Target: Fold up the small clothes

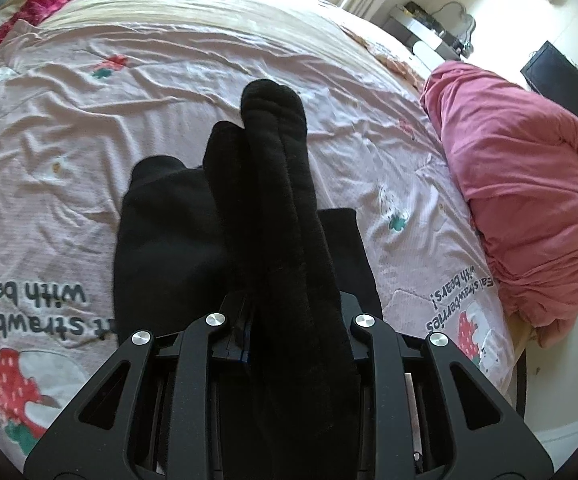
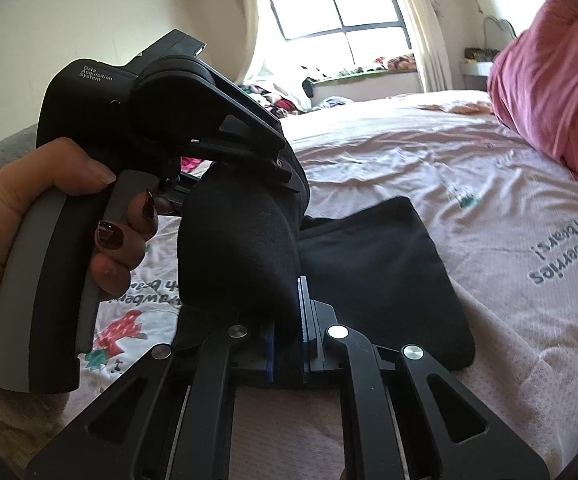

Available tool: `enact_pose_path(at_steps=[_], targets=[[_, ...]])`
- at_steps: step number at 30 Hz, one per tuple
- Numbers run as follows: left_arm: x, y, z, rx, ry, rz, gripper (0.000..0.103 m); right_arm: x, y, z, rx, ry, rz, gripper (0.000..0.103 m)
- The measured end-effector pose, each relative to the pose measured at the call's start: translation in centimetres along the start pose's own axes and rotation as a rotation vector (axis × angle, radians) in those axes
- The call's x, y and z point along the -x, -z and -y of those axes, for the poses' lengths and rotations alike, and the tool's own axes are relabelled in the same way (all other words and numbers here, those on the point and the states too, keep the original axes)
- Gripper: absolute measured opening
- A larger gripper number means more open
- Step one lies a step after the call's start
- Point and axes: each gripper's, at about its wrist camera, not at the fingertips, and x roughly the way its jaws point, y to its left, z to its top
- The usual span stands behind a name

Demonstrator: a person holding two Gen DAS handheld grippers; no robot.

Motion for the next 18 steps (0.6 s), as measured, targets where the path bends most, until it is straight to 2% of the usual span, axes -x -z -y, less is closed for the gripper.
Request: enact_pose_path(at_steps=[8,13,14,17,18], targets=[[-3.3,0.1,2.1,-0.041,-0.033,-0.057,0.023,-0.3,0.8,3.1,-0.11,0.006,-0.031,0.008],[-5.6,0.2,3.3,-0.054,-0.07,-0.092,0.031,-0.8,1.3,5.1,-0.224,-0.028,-0.07,0.008],[-5.9,0.2,3.5,-0.053,-0.074,-0.098,0.036,-1.0,1.4,5.4,-0.25,-0.034,-0.078,0.008],[-6.7,0.1,3.9,-0.051,-0.04,-0.118,0.056,-1.2,2.0,7.0,-0.342,-0.054,-0.101,0.017],[-6.7,-0.1,3.8,-0.04,-0.006,-0.113,0.057,-1.3,2.2,7.5,-0.378,-0.058,-0.114,0.018]])
